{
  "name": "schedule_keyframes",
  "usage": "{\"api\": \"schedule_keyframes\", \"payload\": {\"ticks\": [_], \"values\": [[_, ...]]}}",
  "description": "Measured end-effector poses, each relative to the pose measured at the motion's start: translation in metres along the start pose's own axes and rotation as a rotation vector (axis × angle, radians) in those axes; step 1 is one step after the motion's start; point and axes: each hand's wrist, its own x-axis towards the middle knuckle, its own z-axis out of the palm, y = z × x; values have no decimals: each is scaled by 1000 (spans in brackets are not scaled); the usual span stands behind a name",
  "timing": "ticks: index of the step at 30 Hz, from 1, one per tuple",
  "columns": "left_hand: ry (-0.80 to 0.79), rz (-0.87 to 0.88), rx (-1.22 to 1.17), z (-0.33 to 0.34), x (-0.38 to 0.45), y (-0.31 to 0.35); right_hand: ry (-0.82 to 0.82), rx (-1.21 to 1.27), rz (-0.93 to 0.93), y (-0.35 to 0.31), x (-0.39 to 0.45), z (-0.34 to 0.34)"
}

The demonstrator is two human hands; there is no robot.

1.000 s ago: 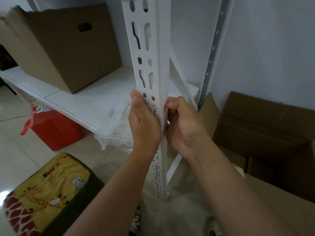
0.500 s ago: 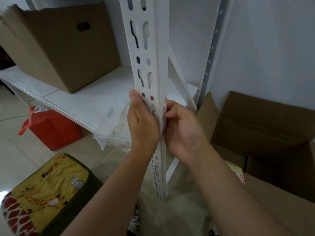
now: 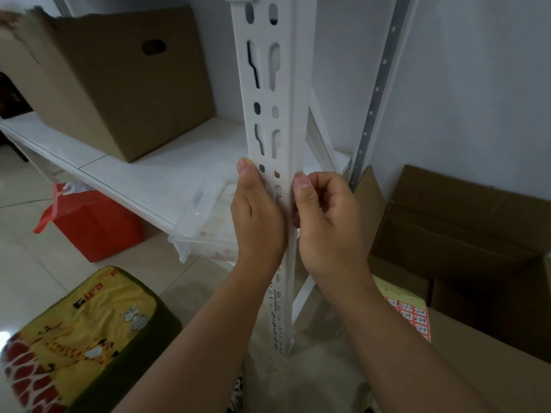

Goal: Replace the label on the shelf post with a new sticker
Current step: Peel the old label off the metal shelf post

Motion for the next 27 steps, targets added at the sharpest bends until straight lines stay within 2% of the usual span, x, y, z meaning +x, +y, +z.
{"api": "schedule_keyframes", "payload": {"ticks": [11,16,22,27], "values": [[2,-32,-55,1,0,-2,-45,-50,76,-6,3,-3],[12,-27,-32,1,1,-3,-77,-118,45,-4,0,-3],[26,-6,-13,2,1,-2,-86,-219,-87,-2,3,-2],[76,49,26,4,1,1,-59,-281,-305,4,-6,2]]}}
